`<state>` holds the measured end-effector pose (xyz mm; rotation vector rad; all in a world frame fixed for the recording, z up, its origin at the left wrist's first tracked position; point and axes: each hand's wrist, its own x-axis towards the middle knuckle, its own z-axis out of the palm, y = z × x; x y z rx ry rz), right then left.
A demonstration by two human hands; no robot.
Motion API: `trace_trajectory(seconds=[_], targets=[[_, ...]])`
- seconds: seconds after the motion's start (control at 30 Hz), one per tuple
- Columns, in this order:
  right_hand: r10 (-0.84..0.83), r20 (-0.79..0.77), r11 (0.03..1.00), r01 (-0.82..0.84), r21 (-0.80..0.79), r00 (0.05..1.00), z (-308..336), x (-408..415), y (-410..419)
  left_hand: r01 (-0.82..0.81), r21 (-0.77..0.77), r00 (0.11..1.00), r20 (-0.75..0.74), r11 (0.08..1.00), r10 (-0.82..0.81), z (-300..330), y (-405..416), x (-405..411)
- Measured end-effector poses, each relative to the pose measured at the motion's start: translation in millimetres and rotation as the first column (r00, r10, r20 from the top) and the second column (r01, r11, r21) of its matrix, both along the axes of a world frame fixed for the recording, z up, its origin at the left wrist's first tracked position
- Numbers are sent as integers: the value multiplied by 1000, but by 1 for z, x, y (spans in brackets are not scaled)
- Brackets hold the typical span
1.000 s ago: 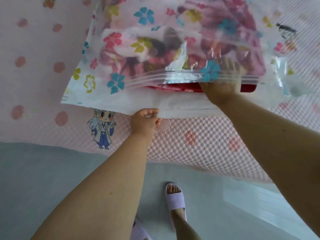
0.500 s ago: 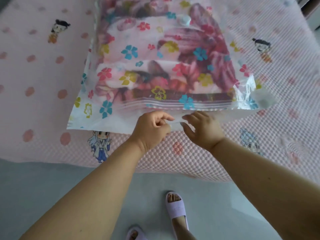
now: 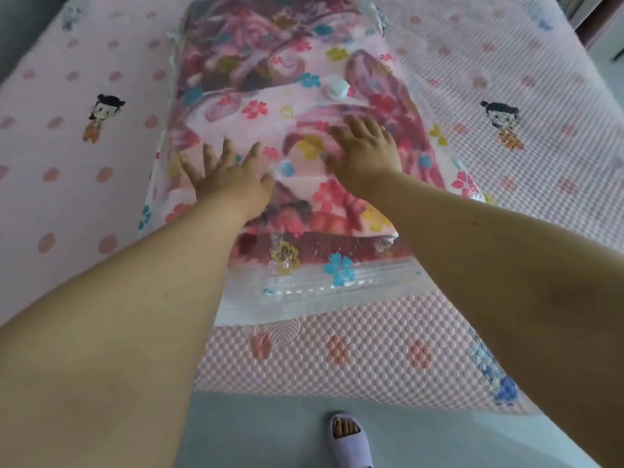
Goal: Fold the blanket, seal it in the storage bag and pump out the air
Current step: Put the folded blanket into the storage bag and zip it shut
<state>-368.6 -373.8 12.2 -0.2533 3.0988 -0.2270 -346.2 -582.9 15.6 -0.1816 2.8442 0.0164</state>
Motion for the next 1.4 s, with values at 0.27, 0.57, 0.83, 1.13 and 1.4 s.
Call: trace_trajectory(seconds=[0.27,0.57,0.83,1.13,1.4], targets=[[35,234,991,-64,120,972,-80,13,-14,23,-61,990,142,998,-15,-69,-24,28],[7,23,997,-9,80,1000,-48,-13,2,41,-49,996,-81,998,-45,-45,4,-8],[-43,139,990,23,141,989,-94,10,-9,88,-71,994,-63,994,-93,-98,-20,5],[-63,120,982,40,187,991,-110,9,-18,87,-78,989,-110,993,-95,-120,-21,3],[-96,160,990,78,116,982,-101,23,-19,89,-86,993,-66,992,-95,-108,-20,4]])
